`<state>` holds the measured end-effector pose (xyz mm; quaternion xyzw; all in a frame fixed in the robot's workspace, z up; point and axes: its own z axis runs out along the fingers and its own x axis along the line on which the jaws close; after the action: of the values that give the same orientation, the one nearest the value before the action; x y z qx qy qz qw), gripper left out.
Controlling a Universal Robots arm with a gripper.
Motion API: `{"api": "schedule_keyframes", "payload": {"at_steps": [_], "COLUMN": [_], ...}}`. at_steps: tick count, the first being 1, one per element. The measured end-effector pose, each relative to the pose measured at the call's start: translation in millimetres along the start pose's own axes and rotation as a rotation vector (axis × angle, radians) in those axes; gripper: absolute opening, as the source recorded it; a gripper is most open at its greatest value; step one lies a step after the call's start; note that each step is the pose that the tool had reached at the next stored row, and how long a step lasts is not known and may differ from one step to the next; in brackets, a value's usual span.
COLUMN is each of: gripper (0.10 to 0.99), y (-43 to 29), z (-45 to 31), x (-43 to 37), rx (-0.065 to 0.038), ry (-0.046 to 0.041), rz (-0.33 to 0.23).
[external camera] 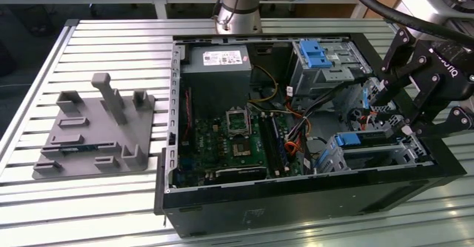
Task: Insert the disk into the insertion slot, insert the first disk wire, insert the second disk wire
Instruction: 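Insert the first disk wire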
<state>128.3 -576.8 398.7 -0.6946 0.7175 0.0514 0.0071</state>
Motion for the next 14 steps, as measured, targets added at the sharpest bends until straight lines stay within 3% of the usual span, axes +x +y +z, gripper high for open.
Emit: {"api": "schedule_keyframes", "payload": {"at_steps": [7, 11, 13, 14], "gripper": [0.557, 0.557, 0.557, 0.557], "y": [0.0, 0.3, 0.8, 1.1], "z": [0.0, 1.1, 1.1, 1.4], "x": [-0.6, -10.4, -10.8, -12.6], "rx": [0.0, 0.0, 0.0, 0.0], "ry": [0.0003, 0.0042, 0.0047, 0.0096], "rz": [0.0, 0.001, 0.001, 0.001]}}
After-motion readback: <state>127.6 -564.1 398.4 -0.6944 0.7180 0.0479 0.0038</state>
